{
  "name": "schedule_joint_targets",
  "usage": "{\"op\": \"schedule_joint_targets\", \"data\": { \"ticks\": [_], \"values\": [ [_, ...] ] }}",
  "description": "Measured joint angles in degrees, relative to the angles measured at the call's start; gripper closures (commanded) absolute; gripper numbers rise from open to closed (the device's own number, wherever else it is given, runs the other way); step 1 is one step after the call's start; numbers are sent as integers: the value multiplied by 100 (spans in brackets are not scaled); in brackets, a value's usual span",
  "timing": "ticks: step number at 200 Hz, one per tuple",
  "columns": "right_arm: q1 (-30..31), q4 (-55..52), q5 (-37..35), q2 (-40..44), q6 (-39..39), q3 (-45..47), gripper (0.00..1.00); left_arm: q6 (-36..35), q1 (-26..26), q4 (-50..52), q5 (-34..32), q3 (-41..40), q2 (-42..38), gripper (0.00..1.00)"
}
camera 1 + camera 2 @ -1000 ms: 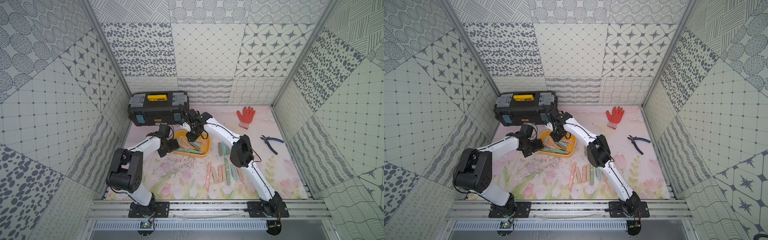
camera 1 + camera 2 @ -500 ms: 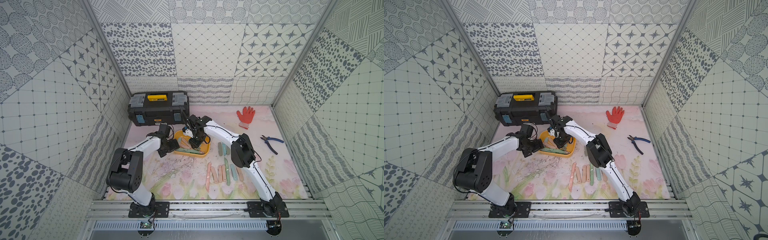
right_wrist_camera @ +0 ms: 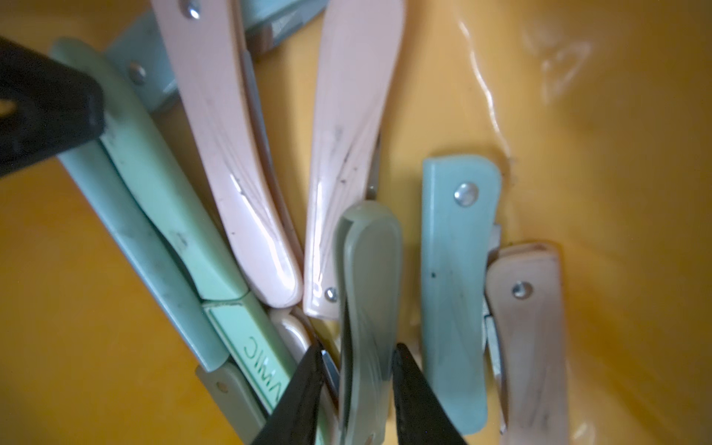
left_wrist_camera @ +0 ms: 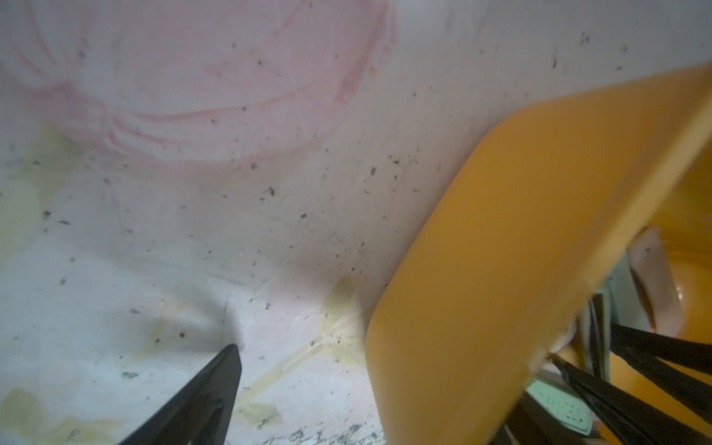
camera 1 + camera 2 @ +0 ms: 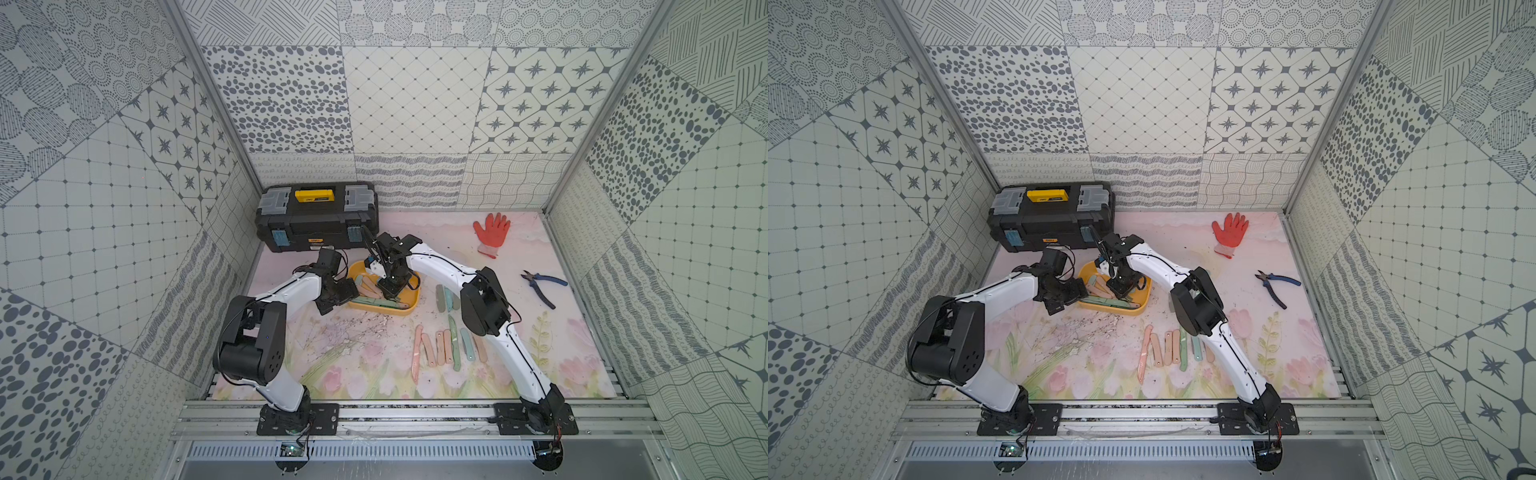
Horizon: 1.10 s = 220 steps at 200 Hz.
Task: Take the fruit knife out of the storage box
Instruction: Pick up the fruit knife from the storage box.
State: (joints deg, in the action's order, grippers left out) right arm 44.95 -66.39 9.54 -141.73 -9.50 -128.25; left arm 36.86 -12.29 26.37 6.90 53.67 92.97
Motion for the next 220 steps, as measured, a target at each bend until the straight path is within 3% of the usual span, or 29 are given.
{"op": "schedule_joint_targets", "data": {
  "ticks": [132, 220],
  "values": [
    [-33, 103, -81, 11, 111, -140, 88, 0, 0, 0, 0, 0, 0, 11],
    [-168, 153, 199, 505, 317, -153, 90, 0, 0, 0, 0, 0, 0, 11]
  ]
}}
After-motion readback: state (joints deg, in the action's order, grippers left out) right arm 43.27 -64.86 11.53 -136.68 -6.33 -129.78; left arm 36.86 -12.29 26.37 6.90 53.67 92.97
